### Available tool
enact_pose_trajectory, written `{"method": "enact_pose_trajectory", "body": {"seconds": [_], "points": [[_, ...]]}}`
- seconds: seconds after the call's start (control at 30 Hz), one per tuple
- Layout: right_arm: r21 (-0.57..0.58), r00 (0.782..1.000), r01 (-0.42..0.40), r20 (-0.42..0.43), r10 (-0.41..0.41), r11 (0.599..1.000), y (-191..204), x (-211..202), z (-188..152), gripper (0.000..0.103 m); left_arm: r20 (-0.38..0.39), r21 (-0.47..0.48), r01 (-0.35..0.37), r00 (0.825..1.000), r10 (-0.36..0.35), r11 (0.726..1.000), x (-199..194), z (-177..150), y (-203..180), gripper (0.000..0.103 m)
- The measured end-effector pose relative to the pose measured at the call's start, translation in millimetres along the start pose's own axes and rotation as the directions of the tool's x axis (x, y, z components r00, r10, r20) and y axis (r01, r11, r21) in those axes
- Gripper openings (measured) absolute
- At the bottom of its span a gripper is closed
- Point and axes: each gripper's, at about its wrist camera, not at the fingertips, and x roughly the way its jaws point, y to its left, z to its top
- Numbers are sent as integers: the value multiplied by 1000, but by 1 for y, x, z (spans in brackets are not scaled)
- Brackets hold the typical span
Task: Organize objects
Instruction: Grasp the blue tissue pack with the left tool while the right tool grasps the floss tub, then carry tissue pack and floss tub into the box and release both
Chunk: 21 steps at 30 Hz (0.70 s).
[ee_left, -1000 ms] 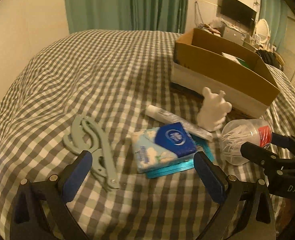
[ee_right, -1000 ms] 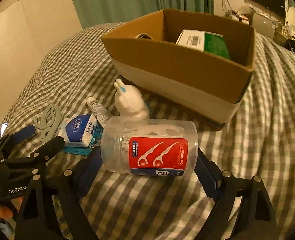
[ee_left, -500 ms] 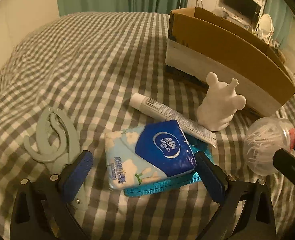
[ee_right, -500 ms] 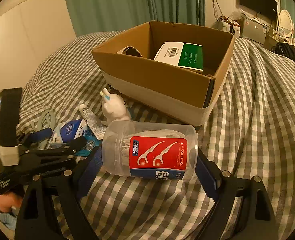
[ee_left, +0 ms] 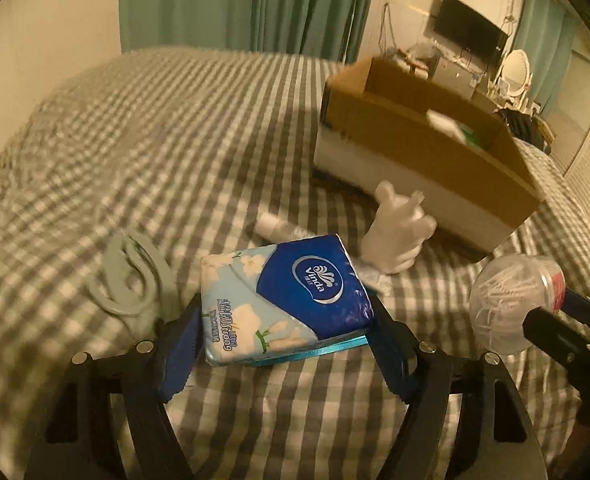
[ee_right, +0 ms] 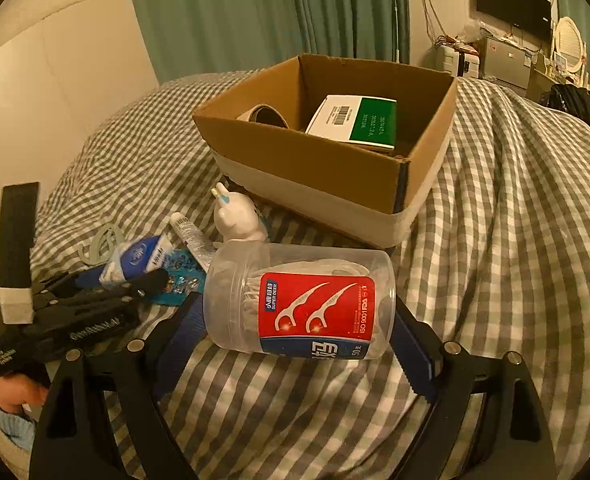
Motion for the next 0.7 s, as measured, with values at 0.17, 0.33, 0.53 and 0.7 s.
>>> {"method": "enact_pose_trajectory", "body": {"seconds": [0.17, 0.33, 0.53, 0.7], "points": [[-7, 999, -4, 33, 4, 1000, -1, -19, 0, 88, 60, 29, 9, 998, -10, 1000, -30, 18, -11, 78], [-21, 997, -6, 82, 7, 1000, 1, -41, 11, 88, 149, 110, 14, 988, -30, 994, -65, 49, -30, 78], [-71, 976, 38, 218, -22, 997, -3, -92, 54, 88, 263, 179, 12, 963, -59, 984, -99, 103, -54, 78], [-87, 943, 84, 330, -51, 993, -9, -124, 108, 88, 347, 244, -5, 934, -82, 970, -105, 157, -79, 78]]}}
